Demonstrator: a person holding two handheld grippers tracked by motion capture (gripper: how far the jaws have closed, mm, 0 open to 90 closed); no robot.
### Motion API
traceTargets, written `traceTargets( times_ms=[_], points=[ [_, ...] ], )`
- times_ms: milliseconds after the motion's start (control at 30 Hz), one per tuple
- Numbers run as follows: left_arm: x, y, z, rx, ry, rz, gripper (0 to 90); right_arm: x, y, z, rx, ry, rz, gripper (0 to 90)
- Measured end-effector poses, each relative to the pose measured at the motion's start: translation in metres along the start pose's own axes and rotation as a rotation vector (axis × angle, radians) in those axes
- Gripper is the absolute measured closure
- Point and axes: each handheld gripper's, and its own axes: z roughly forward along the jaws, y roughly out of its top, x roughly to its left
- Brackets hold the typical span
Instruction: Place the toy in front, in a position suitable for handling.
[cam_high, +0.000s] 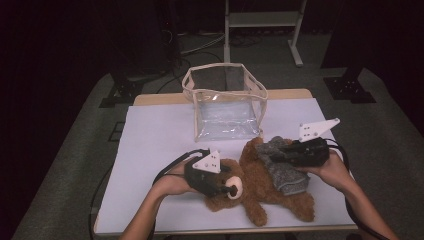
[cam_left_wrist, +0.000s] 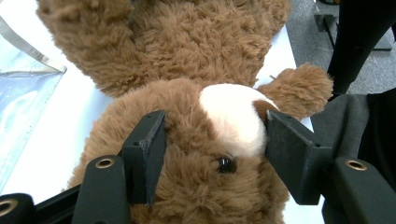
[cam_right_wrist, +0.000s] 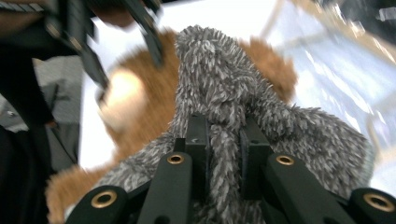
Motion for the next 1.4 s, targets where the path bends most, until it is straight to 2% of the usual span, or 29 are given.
traceTargets(
  times_ms=[100, 200, 233, 333, 433, 500, 567, 667, 767, 833, 900, 1000, 1133, 1333, 1400],
  points=[
    [-0.001, 0.000, 0.000, 0.003, 0.000, 0.000, 38.6, 0.007, 0.019, 0.013, -0.010, 0.025, -0.047, 77.1],
    [-0.001, 0.000, -0.001, 0.007, 0.003, 0.009, 38.5, 0.008, 0.028, 0.031, 0.028, 0.034, -0.080, 77.1],
    [-0.001, 0.000, -0.001, 0.006, 0.003, 0.009, 38.5, 0.007, 0.026, 0.035, 0.046, 0.035, -0.076, 77.1],
    [-0.001, 0.000, -0.001, 0.004, 0.003, 0.009, 38.5, -0.002, 0.011, 0.039, 0.086, 0.025, -0.025, 77.1],
    [0.000, 0.000, 0.000, 0.000, 0.004, 0.008, 38.5, -0.013, -0.004, 0.027, 0.070, 0.008, 0.038, 77.2],
    [0.000, 0.000, 0.000, -0.002, 0.001, 0.005, 38.5, -0.013, -0.008, 0.018, 0.054, -0.004, 0.046, 77.2],
    [0.001, 0.000, 0.001, -0.004, 0.001, 0.005, 38.5, -0.007, -0.005, 0.013, 0.047, -0.005, 0.025, 77.1],
    [0.002, 0.001, 0.002, -0.009, -0.002, -0.004, 39.0, 0.006, 0.014, 0.015, 0.031, 0.018, -0.033, 77.2],
    [0.001, 0.001, 0.003, -0.006, 0.002, 0.000, 39.0, 0.017, 0.033, 0.029, 0.022, 0.052, -0.093, 77.2],
    [0.000, 0.001, 0.002, -0.004, 0.004, 0.004, 38.9, 0.023, 0.043, 0.043, 0.037, 0.068, -0.127, 77.1],
    [0.000, 0.001, 0.002, -0.006, 0.006, 0.007, 39.0, 0.025, 0.046, 0.056, 0.066, 0.067, -0.139, 77.2],
    [0.000, 0.000, 0.002, -0.013, 0.005, 0.006, 39.0, 0.017, 0.040, 0.068, 0.121, 0.047, -0.116, 77.3],
    [0.000, -0.001, 0.001, -0.013, 0.005, 0.011, 39.1, 0.004, 0.024, 0.066, 0.180, 0.005, -0.073, 77.7],
    [0.000, -0.001, 0.001, -0.013, 0.005, 0.009, 39.1, -0.005, 0.012, 0.043, 0.135, -0.015, -0.015, 77.7],
    [0.000, 0.000, 0.002, -0.011, 0.005, 0.009, 39.1, -0.003, 0.015, 0.041, 0.115, -0.010, -0.028, 77.7]
  ],
)
